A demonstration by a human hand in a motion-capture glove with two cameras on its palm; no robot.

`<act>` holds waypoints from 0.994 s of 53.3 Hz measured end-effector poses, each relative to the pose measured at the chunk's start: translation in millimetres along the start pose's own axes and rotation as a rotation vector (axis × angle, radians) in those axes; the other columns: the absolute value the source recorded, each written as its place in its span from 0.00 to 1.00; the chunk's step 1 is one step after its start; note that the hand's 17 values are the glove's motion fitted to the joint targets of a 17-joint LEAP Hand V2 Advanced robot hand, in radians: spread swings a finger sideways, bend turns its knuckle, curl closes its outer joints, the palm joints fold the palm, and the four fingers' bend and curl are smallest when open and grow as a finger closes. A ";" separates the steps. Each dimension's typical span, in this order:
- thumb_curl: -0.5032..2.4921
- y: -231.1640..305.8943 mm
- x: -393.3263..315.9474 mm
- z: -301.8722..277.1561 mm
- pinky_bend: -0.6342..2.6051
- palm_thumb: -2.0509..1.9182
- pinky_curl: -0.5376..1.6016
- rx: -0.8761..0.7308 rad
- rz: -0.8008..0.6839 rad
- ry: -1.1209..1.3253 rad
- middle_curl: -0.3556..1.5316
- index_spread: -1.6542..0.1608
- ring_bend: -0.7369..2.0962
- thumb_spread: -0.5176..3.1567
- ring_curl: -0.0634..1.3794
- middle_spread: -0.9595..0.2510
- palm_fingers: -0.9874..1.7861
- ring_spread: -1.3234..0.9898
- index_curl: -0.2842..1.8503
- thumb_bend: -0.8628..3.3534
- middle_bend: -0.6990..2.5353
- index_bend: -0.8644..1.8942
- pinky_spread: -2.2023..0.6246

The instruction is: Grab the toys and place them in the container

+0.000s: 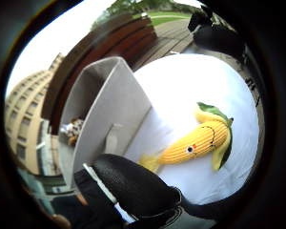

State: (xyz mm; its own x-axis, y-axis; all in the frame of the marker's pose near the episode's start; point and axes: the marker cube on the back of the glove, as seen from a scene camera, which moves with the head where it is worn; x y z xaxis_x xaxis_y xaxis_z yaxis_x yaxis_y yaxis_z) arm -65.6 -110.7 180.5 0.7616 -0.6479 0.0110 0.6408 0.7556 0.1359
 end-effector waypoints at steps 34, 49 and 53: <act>0.22 22.8 -5.1 100.7 0.36 0.50 0.37 0.275 -0.107 -0.153 0.46 0.83 0.63 0.41 0.29 0.65 0.86 0.42 0.47 0.19 0.47 0.59 0.65; 0.23 3.3 -11.4 84.7 0.41 0.51 0.42 0.124 -0.104 -0.056 0.46 0.91 0.65 0.41 0.32 0.70 0.84 0.45 0.46 0.20 0.49 0.63 0.62; 0.24 6.4 -10.3 86.9 0.41 0.51 0.42 0.054 -0.107 -0.024 0.45 0.91 0.65 0.41 0.32 0.72 0.84 0.45 0.46 0.20 0.48 0.64 0.62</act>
State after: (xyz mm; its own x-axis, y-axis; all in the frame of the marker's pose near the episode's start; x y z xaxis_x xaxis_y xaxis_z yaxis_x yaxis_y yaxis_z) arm -77.7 -107.6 267.3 0.6863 -0.7272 0.0170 0.7117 0.6761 0.1906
